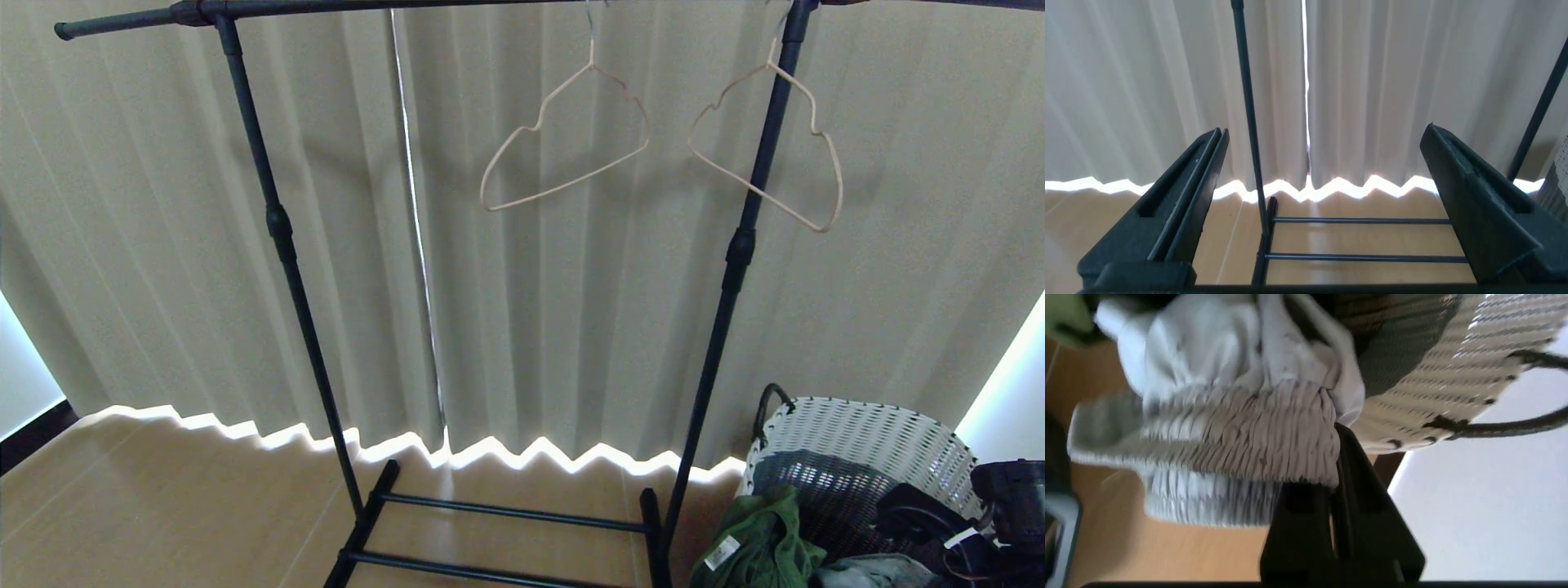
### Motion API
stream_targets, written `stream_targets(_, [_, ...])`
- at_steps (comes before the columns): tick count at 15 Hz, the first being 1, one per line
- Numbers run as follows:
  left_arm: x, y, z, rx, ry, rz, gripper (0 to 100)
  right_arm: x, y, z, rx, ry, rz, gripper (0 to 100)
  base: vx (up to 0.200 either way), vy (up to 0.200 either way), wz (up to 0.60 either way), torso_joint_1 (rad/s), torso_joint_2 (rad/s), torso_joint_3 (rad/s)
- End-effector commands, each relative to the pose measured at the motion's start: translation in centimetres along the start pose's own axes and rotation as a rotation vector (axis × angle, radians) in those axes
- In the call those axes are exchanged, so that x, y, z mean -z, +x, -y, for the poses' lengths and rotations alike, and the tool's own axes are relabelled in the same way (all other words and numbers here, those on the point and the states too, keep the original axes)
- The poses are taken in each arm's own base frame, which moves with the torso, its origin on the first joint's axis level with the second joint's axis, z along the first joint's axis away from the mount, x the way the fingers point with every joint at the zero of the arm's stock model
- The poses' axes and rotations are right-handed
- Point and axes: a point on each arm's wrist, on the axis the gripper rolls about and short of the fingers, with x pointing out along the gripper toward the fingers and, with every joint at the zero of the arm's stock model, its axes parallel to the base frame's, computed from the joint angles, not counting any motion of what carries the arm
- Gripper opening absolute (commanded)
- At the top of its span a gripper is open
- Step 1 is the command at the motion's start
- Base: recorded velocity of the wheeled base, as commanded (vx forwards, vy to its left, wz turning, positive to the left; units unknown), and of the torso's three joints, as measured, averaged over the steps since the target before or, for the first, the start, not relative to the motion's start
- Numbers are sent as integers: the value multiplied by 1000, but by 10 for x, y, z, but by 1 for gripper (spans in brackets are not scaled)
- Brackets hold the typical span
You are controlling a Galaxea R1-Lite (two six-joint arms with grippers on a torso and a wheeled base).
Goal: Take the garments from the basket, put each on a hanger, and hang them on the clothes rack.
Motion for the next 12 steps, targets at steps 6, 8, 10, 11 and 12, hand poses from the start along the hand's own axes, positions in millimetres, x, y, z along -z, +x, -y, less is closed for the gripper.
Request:
stream_targets(6, [0, 0, 0, 0, 1, 0, 100, 7, -68, 11, 238, 106, 396, 0, 0, 0, 0, 0, 0, 0])
stream_targets(8, [0, 0, 0, 1, 3, 0, 100, -1, -99, 24, 349, 139, 554, 0, 0, 0, 0, 0, 0, 0])
stream_targets(10, [0, 0, 0, 1, 3, 0, 100, -9, -138, 40, 435, 164, 678, 0, 0, 0, 0, 0, 0, 0])
stream_targets(11, [0, 0, 0, 1, 3, 0, 100, -10, -146, 42, 446, 168, 693, 0, 0, 0, 0, 0, 0, 0])
stream_targets(12, [0, 0, 0, 1, 3, 0, 100, -6, -172, 45, 454, 174, 713, 0, 0, 0, 0, 0, 0, 0])
